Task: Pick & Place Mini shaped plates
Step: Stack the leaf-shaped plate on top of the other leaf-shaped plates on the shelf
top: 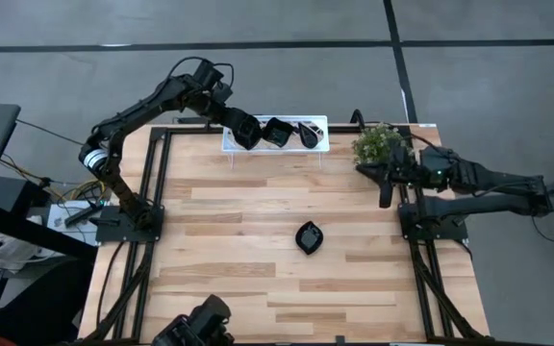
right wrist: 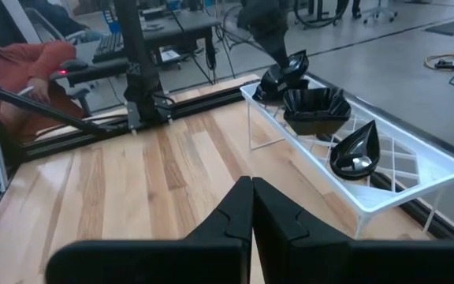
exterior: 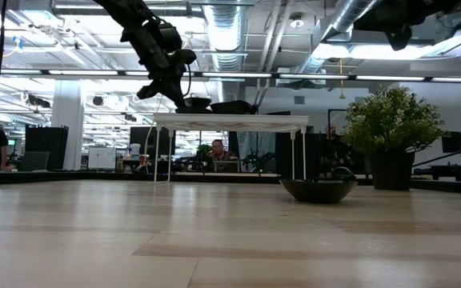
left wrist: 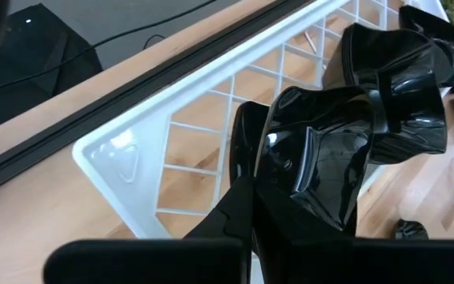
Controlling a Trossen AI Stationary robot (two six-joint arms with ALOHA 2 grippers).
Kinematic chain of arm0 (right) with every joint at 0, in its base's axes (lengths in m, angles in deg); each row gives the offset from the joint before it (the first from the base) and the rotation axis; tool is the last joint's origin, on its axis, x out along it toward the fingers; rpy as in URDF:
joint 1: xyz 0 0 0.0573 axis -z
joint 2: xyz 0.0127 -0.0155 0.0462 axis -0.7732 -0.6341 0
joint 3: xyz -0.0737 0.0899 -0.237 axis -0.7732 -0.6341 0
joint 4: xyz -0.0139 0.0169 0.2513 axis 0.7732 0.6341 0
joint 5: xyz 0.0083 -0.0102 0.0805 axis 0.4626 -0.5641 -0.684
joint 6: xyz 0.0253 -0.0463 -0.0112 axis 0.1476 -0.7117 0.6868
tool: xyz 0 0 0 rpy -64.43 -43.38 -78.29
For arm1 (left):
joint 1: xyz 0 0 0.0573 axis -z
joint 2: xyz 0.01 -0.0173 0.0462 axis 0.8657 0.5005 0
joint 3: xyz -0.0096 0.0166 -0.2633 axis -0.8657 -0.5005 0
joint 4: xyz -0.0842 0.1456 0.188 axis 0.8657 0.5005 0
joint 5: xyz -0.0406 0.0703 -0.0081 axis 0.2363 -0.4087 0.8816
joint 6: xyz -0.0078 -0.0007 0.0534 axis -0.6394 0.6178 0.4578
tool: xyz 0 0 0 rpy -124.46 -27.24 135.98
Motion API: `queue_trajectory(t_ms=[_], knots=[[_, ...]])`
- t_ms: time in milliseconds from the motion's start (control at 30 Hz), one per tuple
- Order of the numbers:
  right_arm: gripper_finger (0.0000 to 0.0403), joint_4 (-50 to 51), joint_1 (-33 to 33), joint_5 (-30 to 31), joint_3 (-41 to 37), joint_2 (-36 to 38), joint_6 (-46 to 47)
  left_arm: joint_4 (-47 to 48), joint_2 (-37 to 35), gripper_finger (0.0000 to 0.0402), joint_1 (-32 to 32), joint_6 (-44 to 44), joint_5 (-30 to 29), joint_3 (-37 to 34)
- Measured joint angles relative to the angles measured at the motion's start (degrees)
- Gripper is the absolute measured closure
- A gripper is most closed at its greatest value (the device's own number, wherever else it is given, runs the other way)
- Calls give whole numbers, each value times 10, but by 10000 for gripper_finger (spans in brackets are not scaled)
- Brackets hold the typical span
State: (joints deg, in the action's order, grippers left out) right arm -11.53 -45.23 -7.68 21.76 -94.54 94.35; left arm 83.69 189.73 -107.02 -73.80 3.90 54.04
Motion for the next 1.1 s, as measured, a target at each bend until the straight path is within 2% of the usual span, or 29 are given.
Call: queue_trajectory(t_ms=[167, 1100], knots=[[403, 1, 0, 0, 0, 0, 0, 0, 1, 399, -3, -5, 13, 0], [403, 1, 0, -2, 0, 0, 3, 3, 14, 399, 7, -5, 7, -1]])
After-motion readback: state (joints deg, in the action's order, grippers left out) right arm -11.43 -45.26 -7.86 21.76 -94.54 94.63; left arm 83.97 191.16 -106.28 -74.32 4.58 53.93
